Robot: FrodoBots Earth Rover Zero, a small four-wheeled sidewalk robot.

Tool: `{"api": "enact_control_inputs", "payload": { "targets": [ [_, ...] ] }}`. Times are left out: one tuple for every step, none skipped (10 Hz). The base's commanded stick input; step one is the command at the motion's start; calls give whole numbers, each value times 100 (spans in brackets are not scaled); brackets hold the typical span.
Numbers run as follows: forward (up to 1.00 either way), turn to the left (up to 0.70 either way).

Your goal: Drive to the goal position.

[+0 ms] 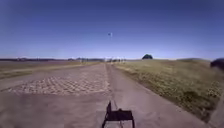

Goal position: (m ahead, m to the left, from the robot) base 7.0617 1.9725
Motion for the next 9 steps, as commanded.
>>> {"api": "enact_control_inputs", "payload": {
  "targets": [
    [70, 0],
    [70, 0],
    [70, 0],
    [70, 0],
    [70, 0],
    [70, 0],
    [70, 0],
    [70, -12],
    [70, -28]
  ]
}}
